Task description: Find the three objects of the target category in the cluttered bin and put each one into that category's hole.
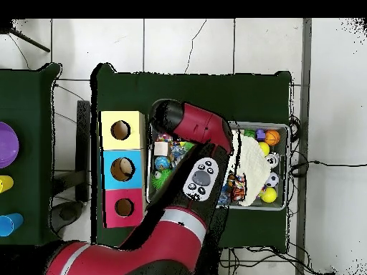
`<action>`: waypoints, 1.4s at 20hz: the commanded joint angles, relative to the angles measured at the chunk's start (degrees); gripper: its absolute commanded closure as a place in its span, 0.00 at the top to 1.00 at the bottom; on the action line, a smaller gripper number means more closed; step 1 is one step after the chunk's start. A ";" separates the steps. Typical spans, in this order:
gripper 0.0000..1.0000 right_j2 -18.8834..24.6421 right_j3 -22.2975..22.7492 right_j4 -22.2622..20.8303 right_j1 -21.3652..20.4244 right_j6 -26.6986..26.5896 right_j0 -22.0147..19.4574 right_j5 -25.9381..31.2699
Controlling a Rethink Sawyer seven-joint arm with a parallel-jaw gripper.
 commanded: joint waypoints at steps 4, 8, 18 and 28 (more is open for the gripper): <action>1.00 5.21 5.32 0.06 2.60 7.03 -0.23 -5.29; 1.00 5.05 5.03 -0.66 3.54 5.95 -1.02 -5.99; 1.00 5.80 7.02 -1.22 3.25 3.74 -2.26 -8.61; 1.00 6.74 5.08 -1.38 7.57 3.82 -3.29 -12.21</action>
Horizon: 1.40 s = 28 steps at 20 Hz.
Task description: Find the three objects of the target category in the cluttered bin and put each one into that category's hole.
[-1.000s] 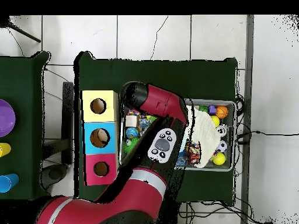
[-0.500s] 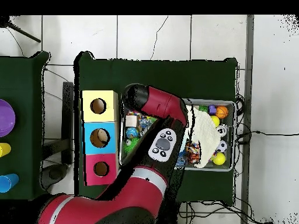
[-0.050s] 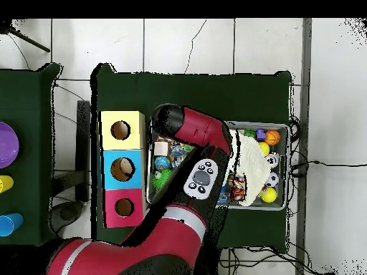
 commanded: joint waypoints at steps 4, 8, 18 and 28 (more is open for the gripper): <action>1.00 6.50 2.55 -1.09 7.78 4.12 -3.30 -7.30; 1.00 6.40 1.43 -1.28 8.57 3.71 -3.78 -6.79; 0.00 7.81 1.54 -3.58 8.57 -0.91 -6.07 -8.02; 0.00 7.68 0.88 -4.57 8.94 -0.96 -5.59 -5.01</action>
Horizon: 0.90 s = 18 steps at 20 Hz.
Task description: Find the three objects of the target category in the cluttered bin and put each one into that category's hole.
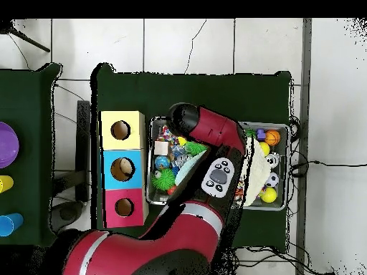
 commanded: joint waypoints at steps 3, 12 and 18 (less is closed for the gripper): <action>0.00 6.36 2.68 -3.55 6.93 0.73 -0.93 -5.31; 0.00 8.06 7.43 -0.81 -2.99 1.29 1.72 5.61; 0.00 8.30 9.80 -0.58 -6.37 1.28 2.62 5.55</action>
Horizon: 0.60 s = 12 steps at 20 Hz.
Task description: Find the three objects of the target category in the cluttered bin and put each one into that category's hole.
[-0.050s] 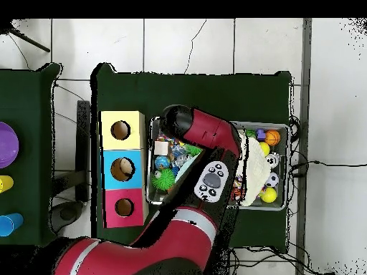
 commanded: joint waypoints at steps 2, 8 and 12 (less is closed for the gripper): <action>0.00 7.10 6.65 -0.56 -4.21 2.19 1.61 7.76; 0.00 6.45 6.81 -1.06 -4.51 2.44 2.08 8.13; 0.00 6.09 5.60 -1.53 -2.23 2.38 1.22 5.75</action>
